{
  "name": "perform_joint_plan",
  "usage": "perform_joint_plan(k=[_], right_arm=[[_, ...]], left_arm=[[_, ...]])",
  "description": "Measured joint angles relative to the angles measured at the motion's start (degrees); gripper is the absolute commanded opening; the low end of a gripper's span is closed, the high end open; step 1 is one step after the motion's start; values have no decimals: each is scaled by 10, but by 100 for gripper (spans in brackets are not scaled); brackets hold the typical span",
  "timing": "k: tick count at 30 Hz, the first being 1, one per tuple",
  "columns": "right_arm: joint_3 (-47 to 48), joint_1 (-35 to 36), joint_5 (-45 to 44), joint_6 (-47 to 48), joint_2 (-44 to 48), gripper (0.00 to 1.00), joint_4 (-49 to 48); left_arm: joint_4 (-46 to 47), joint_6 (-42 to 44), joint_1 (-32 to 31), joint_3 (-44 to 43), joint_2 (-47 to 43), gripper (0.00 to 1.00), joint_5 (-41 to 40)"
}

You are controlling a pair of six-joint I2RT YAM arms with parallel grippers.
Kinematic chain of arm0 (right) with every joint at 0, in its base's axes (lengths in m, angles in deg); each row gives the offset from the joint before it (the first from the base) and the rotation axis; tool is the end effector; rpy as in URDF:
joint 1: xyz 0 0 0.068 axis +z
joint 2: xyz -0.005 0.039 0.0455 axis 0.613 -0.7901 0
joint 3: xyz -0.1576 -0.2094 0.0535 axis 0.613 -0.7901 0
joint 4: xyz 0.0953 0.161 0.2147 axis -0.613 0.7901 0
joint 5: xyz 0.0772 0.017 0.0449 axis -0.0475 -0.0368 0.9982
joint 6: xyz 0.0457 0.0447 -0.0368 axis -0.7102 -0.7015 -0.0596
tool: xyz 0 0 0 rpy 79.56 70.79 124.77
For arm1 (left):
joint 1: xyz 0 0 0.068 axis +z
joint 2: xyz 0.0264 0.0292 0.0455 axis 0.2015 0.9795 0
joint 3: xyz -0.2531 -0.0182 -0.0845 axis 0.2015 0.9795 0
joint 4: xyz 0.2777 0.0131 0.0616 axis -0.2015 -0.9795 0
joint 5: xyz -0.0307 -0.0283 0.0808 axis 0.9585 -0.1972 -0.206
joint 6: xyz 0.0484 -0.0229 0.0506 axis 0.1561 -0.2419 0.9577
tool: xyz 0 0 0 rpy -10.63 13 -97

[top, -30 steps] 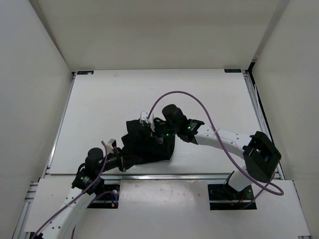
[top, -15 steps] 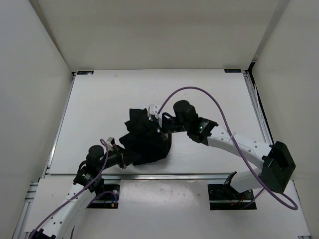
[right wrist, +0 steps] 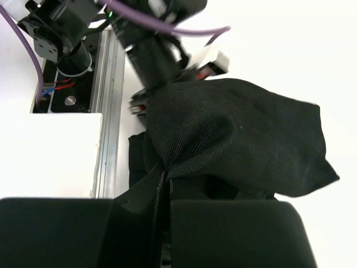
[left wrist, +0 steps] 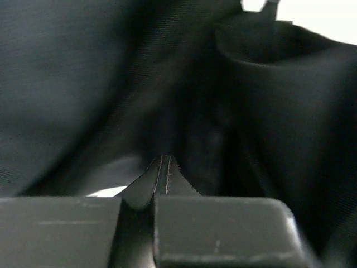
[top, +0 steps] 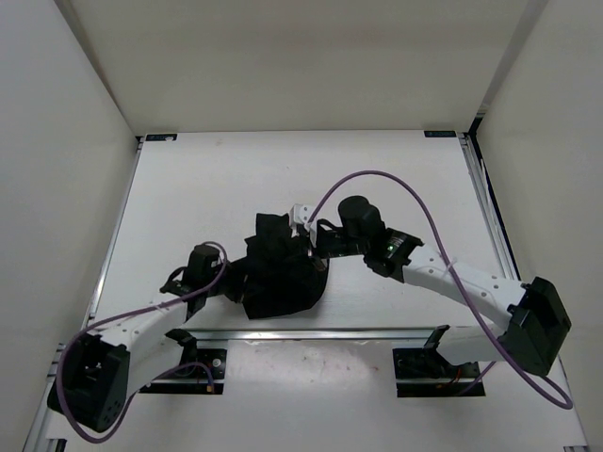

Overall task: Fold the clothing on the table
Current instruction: Fold the skirt

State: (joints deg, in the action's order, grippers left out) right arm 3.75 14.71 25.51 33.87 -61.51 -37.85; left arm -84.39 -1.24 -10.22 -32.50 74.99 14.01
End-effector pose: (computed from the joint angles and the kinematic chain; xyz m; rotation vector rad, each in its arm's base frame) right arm 0.1818 0.2911 0.2929 -1.3813 1.3454 0.9747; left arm 0.1762 -0.0996 0.0937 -1.2402 2.5181 -1.2266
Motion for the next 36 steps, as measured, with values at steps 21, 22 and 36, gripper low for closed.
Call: perform_joint_plan(k=[21, 22, 36], right_arm=[[-25, -28, -17, 2, 12, 0, -15], [-25, -33, -20, -3, 11, 0, -20], [-25, -70, -69, -48, -2, 0, -58]], left_arm=[[3, -21, -58, -89, 5, 0, -10], [-1, -23, -58, -89, -3, 0, -11], [-30, -52, -77, -89, -58, 0, -13]])
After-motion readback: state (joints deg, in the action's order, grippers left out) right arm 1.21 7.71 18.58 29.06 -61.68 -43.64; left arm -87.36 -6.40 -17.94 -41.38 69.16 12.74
